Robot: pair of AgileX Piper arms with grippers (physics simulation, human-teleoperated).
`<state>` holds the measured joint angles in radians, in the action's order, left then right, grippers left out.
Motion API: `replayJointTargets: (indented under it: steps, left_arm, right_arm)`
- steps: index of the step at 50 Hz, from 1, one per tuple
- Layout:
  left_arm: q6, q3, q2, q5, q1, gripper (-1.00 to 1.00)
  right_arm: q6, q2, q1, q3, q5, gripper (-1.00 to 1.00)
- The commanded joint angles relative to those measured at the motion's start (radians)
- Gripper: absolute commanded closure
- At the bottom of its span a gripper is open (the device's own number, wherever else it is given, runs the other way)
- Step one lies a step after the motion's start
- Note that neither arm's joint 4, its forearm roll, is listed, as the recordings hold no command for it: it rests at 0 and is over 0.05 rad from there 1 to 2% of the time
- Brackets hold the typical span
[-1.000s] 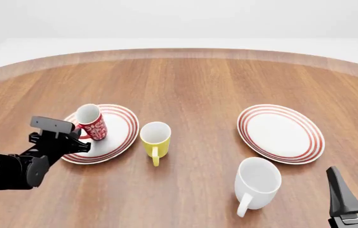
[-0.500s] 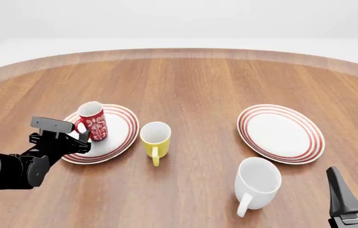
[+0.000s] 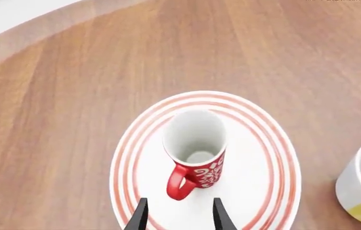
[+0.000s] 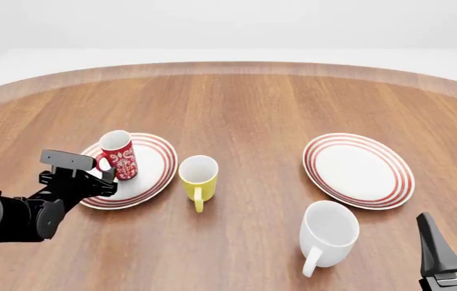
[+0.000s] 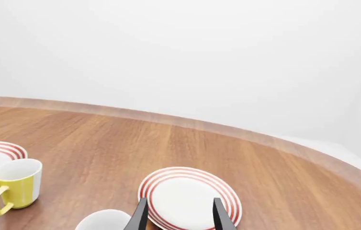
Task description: Put the red mug on the left plate.
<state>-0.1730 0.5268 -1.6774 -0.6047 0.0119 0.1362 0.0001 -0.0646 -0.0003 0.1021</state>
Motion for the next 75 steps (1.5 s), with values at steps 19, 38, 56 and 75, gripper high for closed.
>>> replayJointTargets:
  steps: [19,38,56,75]
  left_arm:
    - [0.011,-0.047,0.048,-0.012,0.009,-1.00]
    - [0.013,-0.089,0.052,-0.044,0.018,-1.00]
    - [0.044,-0.103,0.055,-0.053,0.041,-1.00]
    - [0.071,-0.114,0.061,-0.058,0.070,-1.00]
  right_arm:
    - [0.000,0.000,0.000,0.000,0.000,-1.00]
    - [0.000,0.000,0.000,0.000,0.000,-1.00]
    - [0.000,0.000,0.000,0.000,0.000,-1.00]
    - [0.000,0.000,0.000,0.000,0.000,-1.00]
